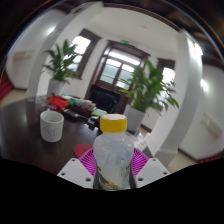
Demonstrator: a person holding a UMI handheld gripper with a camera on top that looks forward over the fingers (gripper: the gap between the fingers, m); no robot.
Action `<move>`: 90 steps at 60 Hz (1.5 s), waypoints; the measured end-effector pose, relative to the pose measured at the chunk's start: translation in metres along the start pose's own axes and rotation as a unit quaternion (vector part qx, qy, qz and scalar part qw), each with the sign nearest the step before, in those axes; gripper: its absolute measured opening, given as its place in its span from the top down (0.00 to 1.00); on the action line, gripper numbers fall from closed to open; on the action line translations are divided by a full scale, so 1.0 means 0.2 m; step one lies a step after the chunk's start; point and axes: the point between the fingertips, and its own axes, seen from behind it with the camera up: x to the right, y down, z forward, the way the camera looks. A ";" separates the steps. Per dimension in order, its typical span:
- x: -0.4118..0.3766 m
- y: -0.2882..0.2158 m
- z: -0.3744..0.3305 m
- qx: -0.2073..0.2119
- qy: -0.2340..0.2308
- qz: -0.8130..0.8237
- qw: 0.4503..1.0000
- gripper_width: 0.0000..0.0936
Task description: Pour water
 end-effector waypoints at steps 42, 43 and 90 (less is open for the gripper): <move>-0.57 -0.58 0.48 0.042 0.066 -0.720 0.689 0.54; -0.58 -0.59 0.49 0.045 0.071 -0.731 0.677 0.54; -0.31 -0.53 0.39 0.031 -0.077 -0.108 0.991 0.54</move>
